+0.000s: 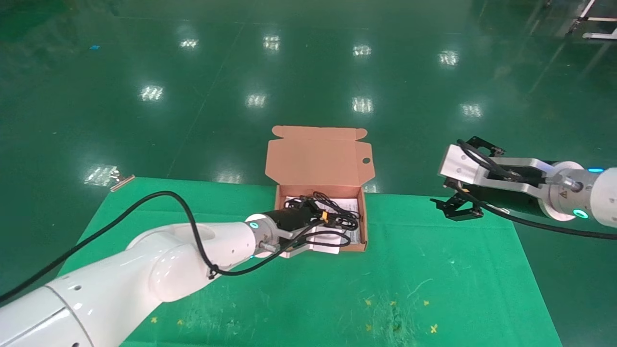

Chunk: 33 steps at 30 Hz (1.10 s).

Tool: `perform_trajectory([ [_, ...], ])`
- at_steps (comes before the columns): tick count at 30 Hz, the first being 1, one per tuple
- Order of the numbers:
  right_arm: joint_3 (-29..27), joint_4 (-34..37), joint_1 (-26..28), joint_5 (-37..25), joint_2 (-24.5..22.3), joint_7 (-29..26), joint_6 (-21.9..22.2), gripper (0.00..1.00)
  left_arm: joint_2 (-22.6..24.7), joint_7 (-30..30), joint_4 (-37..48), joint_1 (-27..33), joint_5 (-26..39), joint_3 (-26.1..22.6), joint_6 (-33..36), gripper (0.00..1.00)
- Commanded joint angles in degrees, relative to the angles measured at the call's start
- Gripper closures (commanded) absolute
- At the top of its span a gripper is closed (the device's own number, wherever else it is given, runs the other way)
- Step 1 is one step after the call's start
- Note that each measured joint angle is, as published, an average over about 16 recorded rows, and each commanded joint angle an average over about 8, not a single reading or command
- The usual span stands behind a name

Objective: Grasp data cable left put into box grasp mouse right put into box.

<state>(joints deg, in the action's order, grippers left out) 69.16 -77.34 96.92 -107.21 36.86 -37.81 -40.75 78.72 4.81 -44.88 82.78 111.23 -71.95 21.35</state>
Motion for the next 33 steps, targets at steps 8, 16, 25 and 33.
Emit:
perform_trajectory([
  [8, 0.1, 0.4, 0.3, -0.4, 0.3, -0.2, -0.5, 0.0, -1.0, 0.1, -0.8, 0.4, -1.0, -1.0, -0.2, 0.0],
  [16, -0.4, 1.0, 1.5, -0.1, 0.6, 1.5, 0.1, 0.0, -4.7, 3.0, -4.6, 3.5, -3.7, 0.6, 2.4, 0.0],
  [25, -0.8, 0.4, 5.4, -2.2, 1.5, 6.7, -0.5, 0.0, -7.8, 6.8, -6.2, 7.1, -6.4, 3.3, 5.5, 0.0],
  [33, -4.2, 0.1, 3.3, 1.8, 1.3, 9.8, -4.4, 0.0, -11.4, 6.9, -8.5, 4.7, -12.7, 8.5, 11.6, 0.0],
])
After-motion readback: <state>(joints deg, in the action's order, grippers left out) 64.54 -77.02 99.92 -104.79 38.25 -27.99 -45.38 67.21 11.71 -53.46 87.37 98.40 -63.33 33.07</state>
